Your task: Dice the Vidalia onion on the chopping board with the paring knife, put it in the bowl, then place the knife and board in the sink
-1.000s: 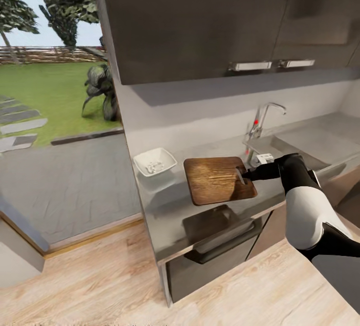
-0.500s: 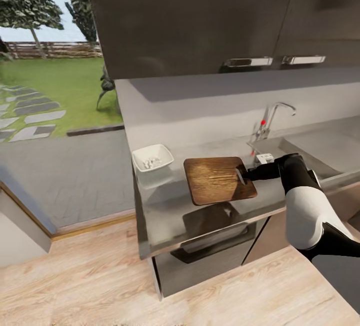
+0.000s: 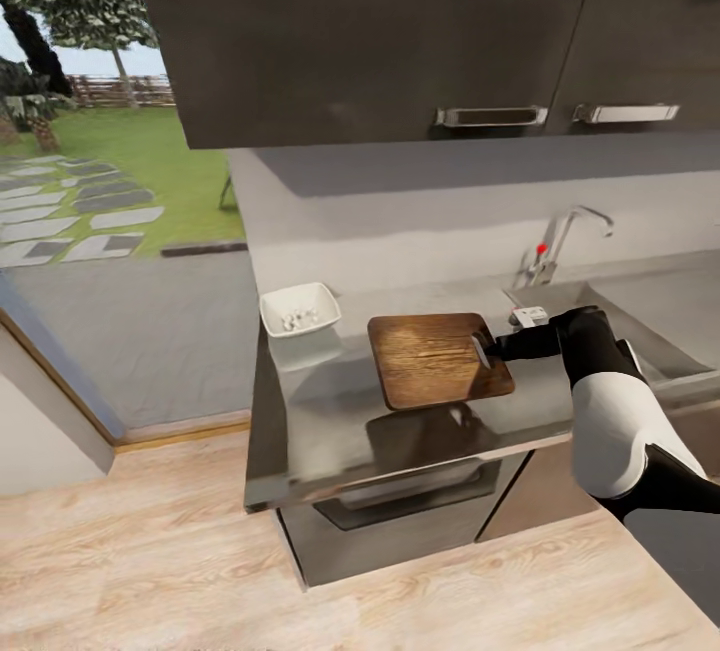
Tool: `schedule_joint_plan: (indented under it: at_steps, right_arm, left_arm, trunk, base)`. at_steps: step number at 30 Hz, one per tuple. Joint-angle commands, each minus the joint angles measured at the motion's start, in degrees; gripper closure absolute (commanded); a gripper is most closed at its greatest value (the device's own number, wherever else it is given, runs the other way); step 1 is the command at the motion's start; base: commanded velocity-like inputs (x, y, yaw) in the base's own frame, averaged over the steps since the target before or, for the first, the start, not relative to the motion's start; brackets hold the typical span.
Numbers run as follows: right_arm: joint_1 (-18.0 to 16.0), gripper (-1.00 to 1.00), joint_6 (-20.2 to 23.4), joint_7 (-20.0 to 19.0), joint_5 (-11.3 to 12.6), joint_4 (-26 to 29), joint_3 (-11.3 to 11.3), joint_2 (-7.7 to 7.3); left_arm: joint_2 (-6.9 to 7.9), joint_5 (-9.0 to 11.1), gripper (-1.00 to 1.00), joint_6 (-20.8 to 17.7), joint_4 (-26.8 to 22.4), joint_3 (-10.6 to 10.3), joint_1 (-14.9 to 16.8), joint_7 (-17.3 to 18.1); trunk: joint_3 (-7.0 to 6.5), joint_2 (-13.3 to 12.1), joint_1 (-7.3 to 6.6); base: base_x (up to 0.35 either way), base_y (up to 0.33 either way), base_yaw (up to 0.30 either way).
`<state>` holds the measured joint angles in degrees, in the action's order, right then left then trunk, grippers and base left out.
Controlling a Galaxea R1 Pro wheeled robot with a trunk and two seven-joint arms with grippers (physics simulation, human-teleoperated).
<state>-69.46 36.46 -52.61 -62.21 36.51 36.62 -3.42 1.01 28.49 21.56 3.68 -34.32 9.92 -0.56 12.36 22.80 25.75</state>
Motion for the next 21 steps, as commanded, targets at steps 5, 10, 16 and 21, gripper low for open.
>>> schedule_joint_plan:
  at_steps: [5,10,16,21]
  right_arm:
    - [-0.06,1.00,0.19,-0.48,-0.28,0.06,0.40,-0.28]
    - [-0.06,1.00,0.19,-0.46,-0.35,0.17,0.46,-0.56]
    - [-0.06,1.00,0.19,-0.39,-0.69,0.23,0.39,-0.80]
    - [-0.06,1.00,0.19,-0.39,-0.71,0.23,0.38,-0.80]
  left_arm:
    - [-0.04,0.25,-1.00,0.32,0.19,-0.48,0.06,-0.06]
    - [-0.03,0.25,-1.00,0.32,0.20,-0.48,0.08,-0.06]
    - [-0.04,0.25,-1.00,0.32,0.20,-0.48,0.10,-0.06]
    - [-0.04,0.25,-1.00,0.32,0.24,-0.48,0.08,-0.06]
  trunk:
    - [0.20,0.12,0.04]
    - [0.21,0.12,0.04]
    - [0.18,0.12,0.04]
    - [0.09,0.12,0.04]
  base:
    - [0.074,-0.327,0.049]
    - [0.074,-0.327,0.004]
    - [0.074,-0.327,-0.024]
    - [0.075,-0.328,-0.129]
